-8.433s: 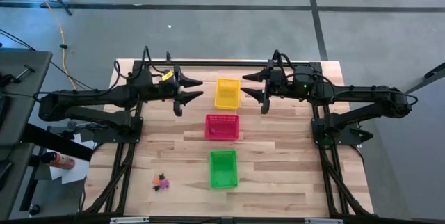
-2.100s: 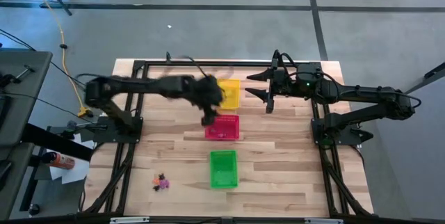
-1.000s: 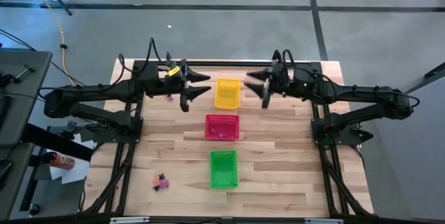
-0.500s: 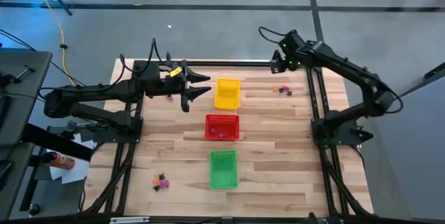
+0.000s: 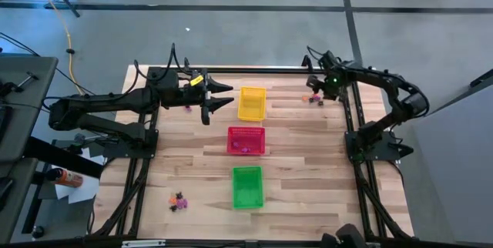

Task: Sort Halloween decoration
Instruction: Put the purple skeleton toy into the red bin

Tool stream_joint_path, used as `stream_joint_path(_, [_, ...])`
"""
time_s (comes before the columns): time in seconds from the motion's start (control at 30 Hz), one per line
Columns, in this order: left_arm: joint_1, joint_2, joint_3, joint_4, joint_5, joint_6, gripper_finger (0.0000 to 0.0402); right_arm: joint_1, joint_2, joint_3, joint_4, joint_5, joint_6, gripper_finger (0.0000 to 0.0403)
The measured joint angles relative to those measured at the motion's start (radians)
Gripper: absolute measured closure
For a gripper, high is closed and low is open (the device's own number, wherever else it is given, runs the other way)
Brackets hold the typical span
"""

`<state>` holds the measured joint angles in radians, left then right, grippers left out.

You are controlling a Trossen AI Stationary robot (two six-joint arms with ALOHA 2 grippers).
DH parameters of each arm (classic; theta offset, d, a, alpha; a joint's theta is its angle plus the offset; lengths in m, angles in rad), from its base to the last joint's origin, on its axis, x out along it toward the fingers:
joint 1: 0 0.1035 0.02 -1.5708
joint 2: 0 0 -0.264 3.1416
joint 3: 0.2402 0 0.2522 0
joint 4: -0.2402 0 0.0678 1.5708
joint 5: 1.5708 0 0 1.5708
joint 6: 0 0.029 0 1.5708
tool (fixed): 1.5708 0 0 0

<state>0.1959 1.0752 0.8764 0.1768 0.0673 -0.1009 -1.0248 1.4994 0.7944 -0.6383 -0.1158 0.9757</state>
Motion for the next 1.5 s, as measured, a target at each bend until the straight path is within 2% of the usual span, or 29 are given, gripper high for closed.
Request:
stream_joint_path(0.13, [0.000,0.000,0.000,0.000,0.000,0.000,0.0224,0.019,0.000,-0.056,0.106,0.008,0.122,0.0203])
stream_joint_path(0.23, [0.000,0.000,0.000,0.000,0.000,0.000,0.0224,0.032,0.000,-0.073,0.137,0.062,0.194,0.0203])
stream_joint_path(0.4, [0.000,0.000,0.000,0.000,0.000,0.000,0.0224,0.032,-0.001,-0.074,0.140,0.101,0.214,0.0209])
stream_joint_path(0.7, [0.000,0.000,0.000,0.000,0.000,0.000,0.0224,0.032,-0.001,-0.074,0.135,0.116,0.213,0.0289])
stream_joint_path(0.8, [0.000,0.000,0.000,0.000,0.000,0.000,0.0224,0.032,-0.001,-0.074,0.166,0.109,0.175,0.0304])
stream_joint_path(0.93, [0.000,0.000,0.000,-0.001,0.000,0.000,0.0224,0.033,-0.001,-0.073,0.198,0.081,0.164,0.0308])
stream_joint_path(1.5, [0.000,0.000,0.000,-0.001,-0.001,-0.003,0.0224,0.046,0.026,-0.072,0.187,0.130,0.169,0.0308])
